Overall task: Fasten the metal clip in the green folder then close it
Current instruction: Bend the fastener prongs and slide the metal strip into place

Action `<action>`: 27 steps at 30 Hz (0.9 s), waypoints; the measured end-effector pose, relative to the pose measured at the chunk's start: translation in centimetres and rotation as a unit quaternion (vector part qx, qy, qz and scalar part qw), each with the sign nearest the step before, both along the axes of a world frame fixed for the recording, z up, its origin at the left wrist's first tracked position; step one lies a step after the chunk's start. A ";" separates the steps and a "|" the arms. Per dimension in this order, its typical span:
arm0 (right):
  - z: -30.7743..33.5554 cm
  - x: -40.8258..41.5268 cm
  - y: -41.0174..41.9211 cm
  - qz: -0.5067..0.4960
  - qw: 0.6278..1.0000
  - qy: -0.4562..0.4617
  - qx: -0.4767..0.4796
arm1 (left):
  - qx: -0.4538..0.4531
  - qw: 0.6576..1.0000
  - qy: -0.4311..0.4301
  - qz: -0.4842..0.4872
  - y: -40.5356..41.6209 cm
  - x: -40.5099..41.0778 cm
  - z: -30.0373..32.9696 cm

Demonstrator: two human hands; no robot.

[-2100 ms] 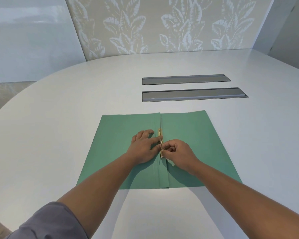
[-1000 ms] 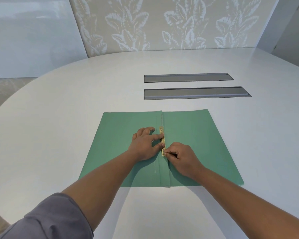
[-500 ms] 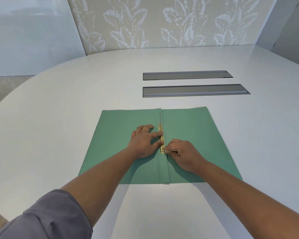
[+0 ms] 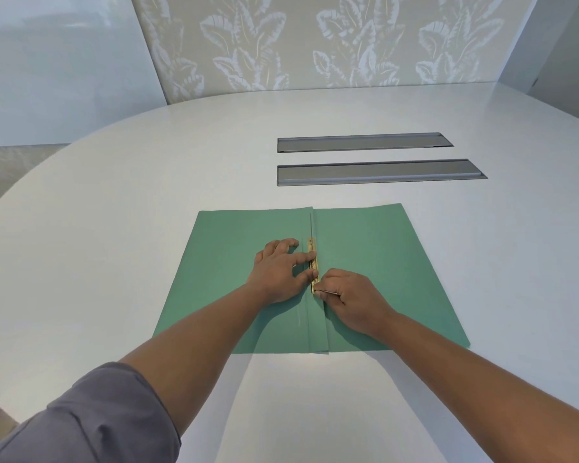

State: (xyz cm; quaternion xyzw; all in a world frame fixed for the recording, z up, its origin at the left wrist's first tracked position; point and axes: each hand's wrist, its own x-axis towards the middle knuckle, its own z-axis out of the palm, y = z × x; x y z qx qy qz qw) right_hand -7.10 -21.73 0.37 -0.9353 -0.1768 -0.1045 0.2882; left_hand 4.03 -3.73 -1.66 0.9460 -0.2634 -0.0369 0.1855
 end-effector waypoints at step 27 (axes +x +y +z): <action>-0.4 -0.4 0.3 -0.031 0.999 -0.012 -0.006 | -0.015 1.000 0.000 0.003 0.0 0.0 -0.2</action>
